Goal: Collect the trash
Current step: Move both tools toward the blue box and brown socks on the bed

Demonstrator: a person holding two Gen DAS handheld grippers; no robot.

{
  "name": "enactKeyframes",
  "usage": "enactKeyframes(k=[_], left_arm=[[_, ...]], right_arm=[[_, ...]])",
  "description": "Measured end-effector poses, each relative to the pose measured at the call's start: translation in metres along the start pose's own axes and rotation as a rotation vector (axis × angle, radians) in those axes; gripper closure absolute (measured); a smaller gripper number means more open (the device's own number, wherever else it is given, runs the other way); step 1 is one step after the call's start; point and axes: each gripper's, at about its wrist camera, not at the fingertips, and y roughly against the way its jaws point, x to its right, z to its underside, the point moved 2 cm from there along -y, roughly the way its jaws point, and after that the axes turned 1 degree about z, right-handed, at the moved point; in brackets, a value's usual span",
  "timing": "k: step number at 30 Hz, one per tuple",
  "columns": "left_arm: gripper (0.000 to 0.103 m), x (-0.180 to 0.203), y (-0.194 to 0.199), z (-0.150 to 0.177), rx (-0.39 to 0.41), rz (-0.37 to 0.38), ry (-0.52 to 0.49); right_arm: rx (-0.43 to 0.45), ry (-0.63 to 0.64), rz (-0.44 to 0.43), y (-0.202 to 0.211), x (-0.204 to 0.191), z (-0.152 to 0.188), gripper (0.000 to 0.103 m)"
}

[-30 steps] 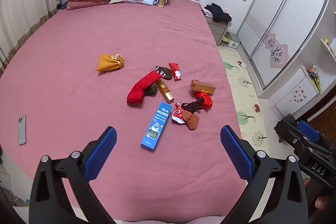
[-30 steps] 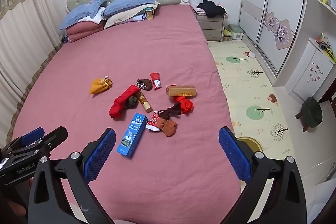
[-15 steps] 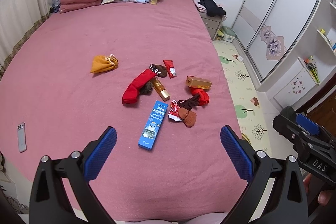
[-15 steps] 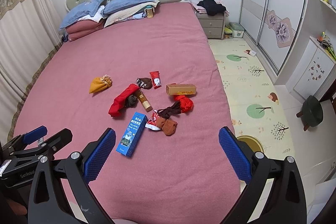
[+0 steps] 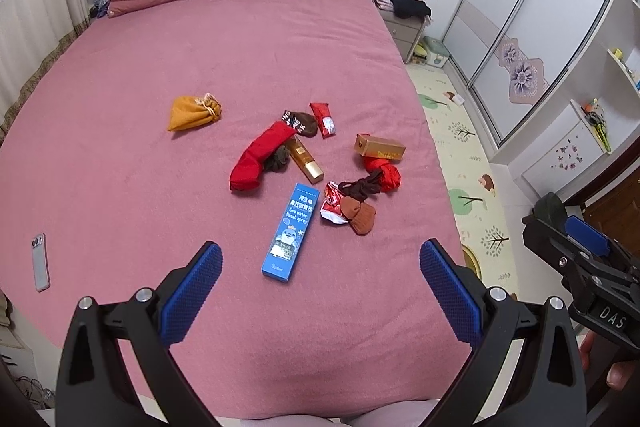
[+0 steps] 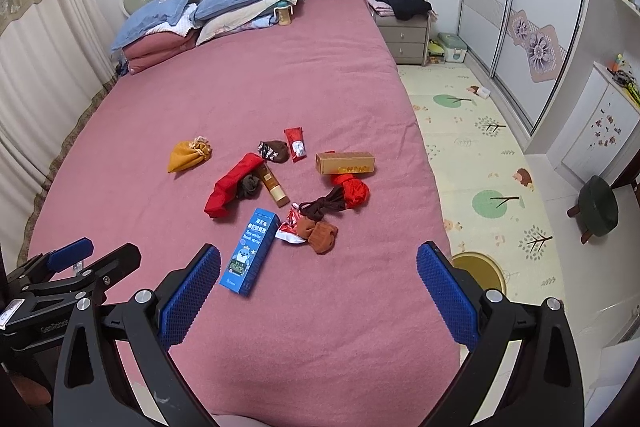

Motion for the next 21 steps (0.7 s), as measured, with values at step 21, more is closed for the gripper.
enactKeyframes(k=[21], left_arm=[[0.004,0.003,-0.041,-0.008,-0.089,0.01,0.014]], right_arm=[[-0.076,0.012,-0.035,-0.036,-0.001,-0.012,0.009]])
